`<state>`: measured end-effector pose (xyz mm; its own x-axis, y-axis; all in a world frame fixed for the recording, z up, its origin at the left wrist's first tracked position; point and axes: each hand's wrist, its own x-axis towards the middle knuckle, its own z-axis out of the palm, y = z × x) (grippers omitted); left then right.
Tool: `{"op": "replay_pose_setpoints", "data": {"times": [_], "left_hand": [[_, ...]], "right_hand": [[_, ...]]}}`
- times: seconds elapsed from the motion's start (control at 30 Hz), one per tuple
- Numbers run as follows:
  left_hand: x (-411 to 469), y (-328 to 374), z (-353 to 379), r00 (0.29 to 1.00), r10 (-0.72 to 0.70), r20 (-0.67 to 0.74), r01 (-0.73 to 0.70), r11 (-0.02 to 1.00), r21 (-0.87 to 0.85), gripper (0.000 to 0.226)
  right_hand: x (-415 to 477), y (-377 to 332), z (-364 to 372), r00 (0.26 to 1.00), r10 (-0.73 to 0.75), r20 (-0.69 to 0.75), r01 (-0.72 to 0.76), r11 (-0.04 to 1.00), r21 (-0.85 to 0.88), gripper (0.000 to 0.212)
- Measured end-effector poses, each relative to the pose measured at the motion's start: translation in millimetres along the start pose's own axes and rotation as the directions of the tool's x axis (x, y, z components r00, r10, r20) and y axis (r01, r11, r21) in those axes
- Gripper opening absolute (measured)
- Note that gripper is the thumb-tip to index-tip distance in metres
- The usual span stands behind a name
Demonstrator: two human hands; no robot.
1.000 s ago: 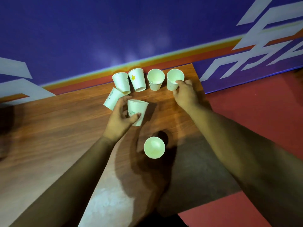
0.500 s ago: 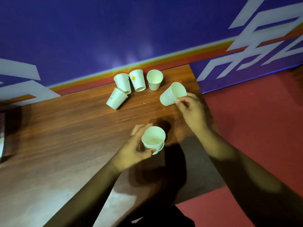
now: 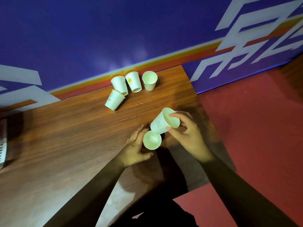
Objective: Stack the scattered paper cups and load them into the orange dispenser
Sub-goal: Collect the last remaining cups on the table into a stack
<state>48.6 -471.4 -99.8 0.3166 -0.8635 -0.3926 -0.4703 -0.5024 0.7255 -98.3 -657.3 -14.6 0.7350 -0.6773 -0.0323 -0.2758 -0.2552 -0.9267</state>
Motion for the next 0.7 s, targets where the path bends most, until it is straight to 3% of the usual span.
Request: {"op": "replay_pose_setpoints", "data": {"times": [0.1,0.23,0.37,0.5,0.7], "left_hand": [[-12,9,-13,0.993,-0.02,-0.113,-0.012,0.96,-0.279,0.083],[-23,26,-26,0.994,-0.034,-0.102,-0.031,0.816,-0.577,0.063],[-19,27,-22,0.998,-0.046,-0.048,0.015,0.858,-0.514,0.066],[-10,10,-12,0.998,-0.016,-0.069,-0.004,0.958,-0.286,0.071],[-8,-3,-4,0.999,-0.022,-0.047,0.009,0.966,-0.259,0.069]], "right_hand": [[-15,-7,3,0.989,0.082,0.123,-0.094,0.991,0.092,0.066],[-22,9,18,0.967,0.135,0.217,-0.106,0.984,-0.142,0.085],[-20,25,38,0.95,0.125,0.286,-0.047,0.963,-0.266,0.086],[-21,42,49,0.939,0.133,0.317,-0.032,0.952,-0.303,0.082],[-27,57,53,0.93,0.171,0.324,-0.108,0.973,-0.204,0.079]]}}
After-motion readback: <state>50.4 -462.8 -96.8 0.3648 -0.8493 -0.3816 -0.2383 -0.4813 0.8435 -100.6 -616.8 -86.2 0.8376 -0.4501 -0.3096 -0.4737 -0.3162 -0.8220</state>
